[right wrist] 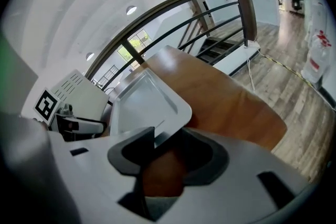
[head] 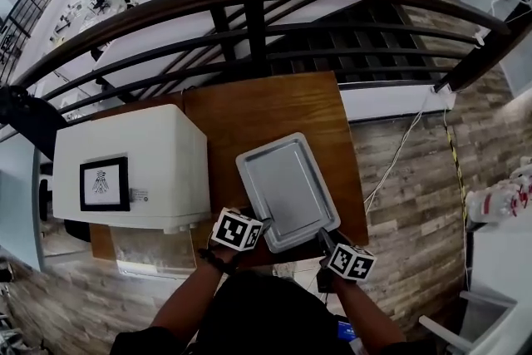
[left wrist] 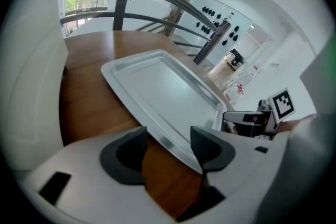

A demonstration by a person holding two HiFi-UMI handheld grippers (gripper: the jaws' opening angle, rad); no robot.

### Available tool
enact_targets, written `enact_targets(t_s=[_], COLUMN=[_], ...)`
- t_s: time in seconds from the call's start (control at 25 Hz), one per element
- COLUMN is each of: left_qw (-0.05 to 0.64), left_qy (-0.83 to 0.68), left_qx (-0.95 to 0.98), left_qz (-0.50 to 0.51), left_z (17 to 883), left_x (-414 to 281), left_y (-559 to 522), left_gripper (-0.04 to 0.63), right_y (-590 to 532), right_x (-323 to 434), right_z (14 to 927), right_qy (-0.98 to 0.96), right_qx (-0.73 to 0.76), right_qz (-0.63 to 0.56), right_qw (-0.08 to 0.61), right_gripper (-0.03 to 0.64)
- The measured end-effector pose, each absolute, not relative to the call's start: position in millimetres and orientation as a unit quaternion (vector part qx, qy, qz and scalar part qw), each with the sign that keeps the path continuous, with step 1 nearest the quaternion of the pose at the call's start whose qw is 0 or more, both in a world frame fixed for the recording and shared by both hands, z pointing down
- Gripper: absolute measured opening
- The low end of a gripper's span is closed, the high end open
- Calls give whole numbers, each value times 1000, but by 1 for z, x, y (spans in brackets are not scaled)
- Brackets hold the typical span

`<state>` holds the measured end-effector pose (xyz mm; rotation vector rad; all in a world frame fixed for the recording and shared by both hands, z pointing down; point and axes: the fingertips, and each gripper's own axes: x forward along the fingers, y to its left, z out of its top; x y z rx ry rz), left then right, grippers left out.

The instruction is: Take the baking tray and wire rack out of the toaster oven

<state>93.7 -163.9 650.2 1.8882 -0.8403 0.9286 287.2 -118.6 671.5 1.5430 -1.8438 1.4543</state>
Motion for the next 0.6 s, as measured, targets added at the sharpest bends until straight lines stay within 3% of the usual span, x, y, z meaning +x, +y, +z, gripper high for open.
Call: enact_targets(t_s=[0.6], left_qw=[420], left_qy=[-373], left_qx=[785], left_qz=[260], left_z=[598], left_x=[80], left_y=[-131], left_gripper=[242], right_y=[-153], right_x=[187], right_z=[673], right_qy=[-697], right_qx=[425], right_qz=[547], right_qw=[185], right_gripper=[132])
